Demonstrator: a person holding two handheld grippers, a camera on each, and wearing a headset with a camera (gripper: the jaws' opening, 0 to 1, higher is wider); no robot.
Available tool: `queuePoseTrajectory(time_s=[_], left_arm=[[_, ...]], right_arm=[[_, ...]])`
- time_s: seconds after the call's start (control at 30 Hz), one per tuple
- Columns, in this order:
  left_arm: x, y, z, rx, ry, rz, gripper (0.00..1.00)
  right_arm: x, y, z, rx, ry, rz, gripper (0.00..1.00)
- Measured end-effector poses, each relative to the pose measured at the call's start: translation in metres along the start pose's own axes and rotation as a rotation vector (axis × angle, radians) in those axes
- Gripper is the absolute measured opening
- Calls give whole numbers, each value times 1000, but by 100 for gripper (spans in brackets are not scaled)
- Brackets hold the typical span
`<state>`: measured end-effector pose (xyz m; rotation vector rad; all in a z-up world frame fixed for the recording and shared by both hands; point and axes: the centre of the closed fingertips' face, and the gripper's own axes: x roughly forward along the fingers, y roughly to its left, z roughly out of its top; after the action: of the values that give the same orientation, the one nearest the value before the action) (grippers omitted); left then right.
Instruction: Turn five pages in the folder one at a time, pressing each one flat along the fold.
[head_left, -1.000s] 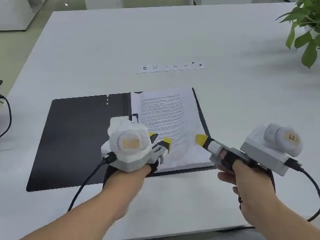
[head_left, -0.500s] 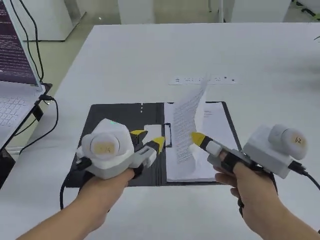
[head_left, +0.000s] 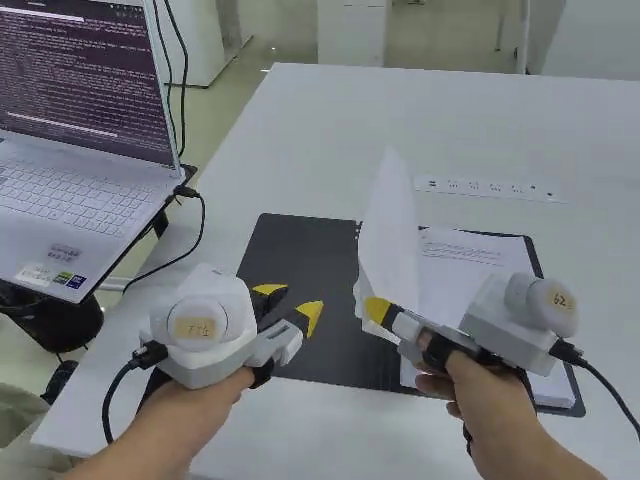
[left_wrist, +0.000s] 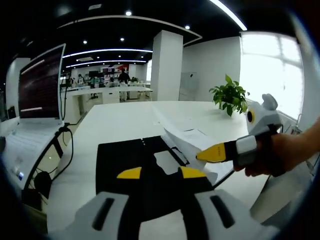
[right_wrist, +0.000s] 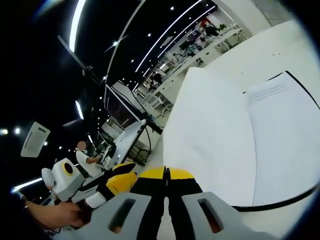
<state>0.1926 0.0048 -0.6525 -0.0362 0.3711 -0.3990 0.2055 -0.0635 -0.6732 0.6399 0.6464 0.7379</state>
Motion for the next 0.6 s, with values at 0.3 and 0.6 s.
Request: queuePoseTrajectory(time_s=[0.3,0.6], left_arm=[[-24,30,-24,-35,37,62,26],[-32,42,-45,-68,74,84,26]], right_arm=[[42,1,-40,-13,117,-17,0],[71,-14,-68,-31,190,-67,0]])
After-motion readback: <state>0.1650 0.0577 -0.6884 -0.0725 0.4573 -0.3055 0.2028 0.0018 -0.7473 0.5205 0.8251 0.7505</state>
